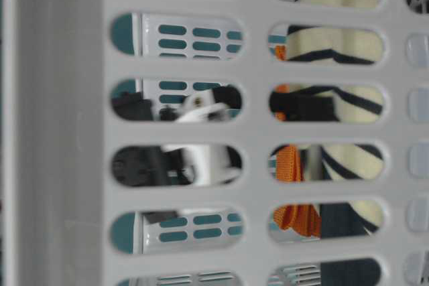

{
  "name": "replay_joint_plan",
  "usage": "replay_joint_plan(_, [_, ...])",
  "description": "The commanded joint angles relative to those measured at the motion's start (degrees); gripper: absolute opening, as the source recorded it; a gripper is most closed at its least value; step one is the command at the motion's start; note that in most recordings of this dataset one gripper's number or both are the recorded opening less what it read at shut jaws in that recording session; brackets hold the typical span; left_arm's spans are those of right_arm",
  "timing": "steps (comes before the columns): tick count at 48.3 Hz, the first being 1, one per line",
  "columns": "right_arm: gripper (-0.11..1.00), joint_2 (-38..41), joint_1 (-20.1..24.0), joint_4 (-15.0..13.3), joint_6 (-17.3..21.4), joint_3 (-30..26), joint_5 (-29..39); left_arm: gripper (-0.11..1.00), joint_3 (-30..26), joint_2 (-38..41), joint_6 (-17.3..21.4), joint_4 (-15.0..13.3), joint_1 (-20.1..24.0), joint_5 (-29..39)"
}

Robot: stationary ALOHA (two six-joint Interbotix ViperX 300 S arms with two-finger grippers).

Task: Pick up the slipper from the shopping basket with the left arm.
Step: 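Lower the left gripper and close it on the slipper's striped heel, then lift the gripped slipper upward with the left gripper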

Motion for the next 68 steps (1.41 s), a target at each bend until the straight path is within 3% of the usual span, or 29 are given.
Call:
replay_joint_plan(1, [-0.01, 0.09, 0.09, 0.18, 0.09, -0.44, -0.35, 0.06, -5.45, -2.81, 1.05, 0.09, -0.35, 6.15])
replay_joint_plan(9, [-0.01, -0.18, 0.09, 0.18, 0.09, -0.44, -0.44, 0.06, -15.38, -3.43, 3.69, 0.18, -0.26, 16.61])
replay_joint_plan(23, [-0.01, -0.26, 0.09, 0.18, 0.09, -0.26, -0.79, 0.06, -36.04, -0.26, 4.22, 0.18, -0.35, 33.66])
replay_joint_plan(32, [-0.01, -0.35, 0.09, 0.18, 0.09, -0.18, -0.79, 0.06, -44.47, 4.22, 4.48, 0.18, -0.18, 40.25])
replay_joint_plan(68, [-0.01, -2.02, 0.09, 0.18, 0.70, 0.62, -0.62, 0.06, -46.41, 6.77, 4.48, 0.18, 0.44, 40.25])
